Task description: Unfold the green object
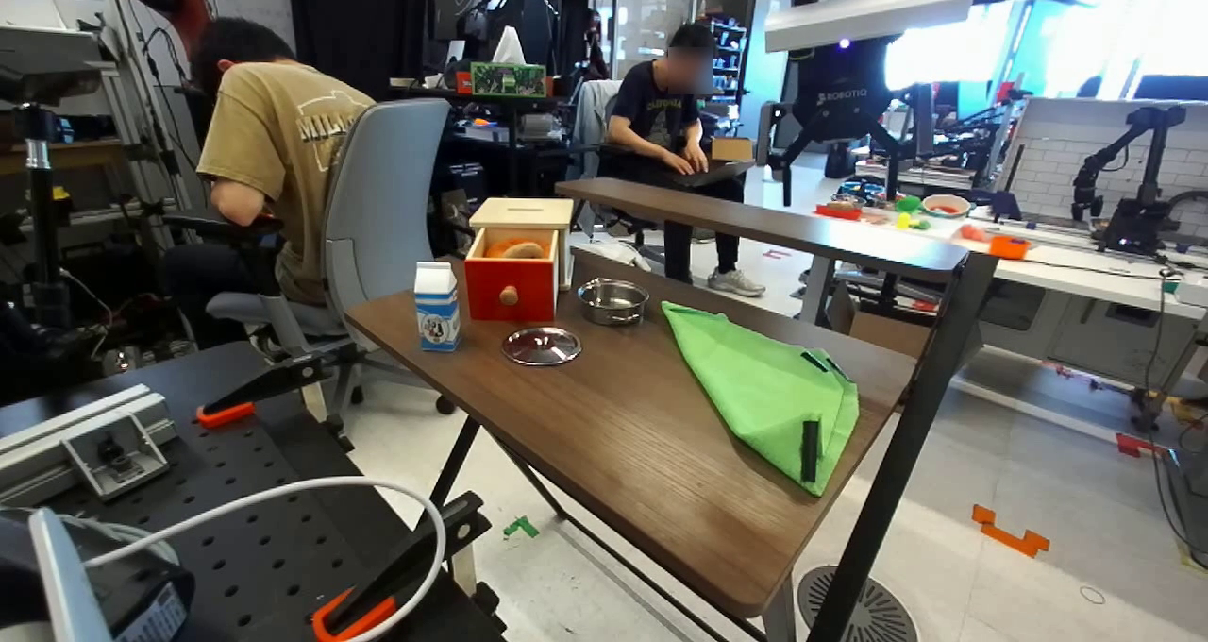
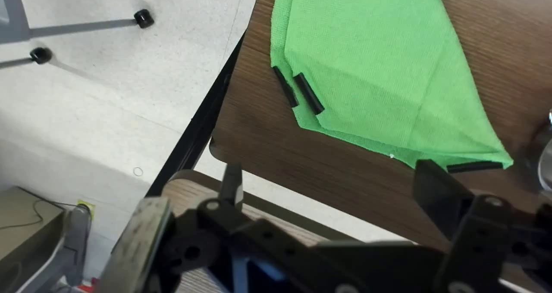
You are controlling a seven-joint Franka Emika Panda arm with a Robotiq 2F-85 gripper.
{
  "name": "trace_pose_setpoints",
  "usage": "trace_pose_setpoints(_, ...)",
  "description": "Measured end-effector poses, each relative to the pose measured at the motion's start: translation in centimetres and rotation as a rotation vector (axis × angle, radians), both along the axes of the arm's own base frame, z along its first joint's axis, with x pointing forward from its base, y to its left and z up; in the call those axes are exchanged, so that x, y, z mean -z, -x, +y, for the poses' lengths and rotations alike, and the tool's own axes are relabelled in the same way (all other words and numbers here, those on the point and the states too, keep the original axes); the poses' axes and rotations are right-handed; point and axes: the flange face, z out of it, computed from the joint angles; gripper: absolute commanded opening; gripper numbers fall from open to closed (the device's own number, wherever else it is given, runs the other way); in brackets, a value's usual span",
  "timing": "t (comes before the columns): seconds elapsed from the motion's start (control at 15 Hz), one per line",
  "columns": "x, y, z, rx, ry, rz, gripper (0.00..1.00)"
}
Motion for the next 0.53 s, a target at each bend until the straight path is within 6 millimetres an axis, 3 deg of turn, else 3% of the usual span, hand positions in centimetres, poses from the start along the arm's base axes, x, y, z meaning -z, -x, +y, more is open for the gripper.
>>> trace_pose_setpoints(0.53,6.1,0.3,-0.6,-0.344,-0.007,0.119,1.0)
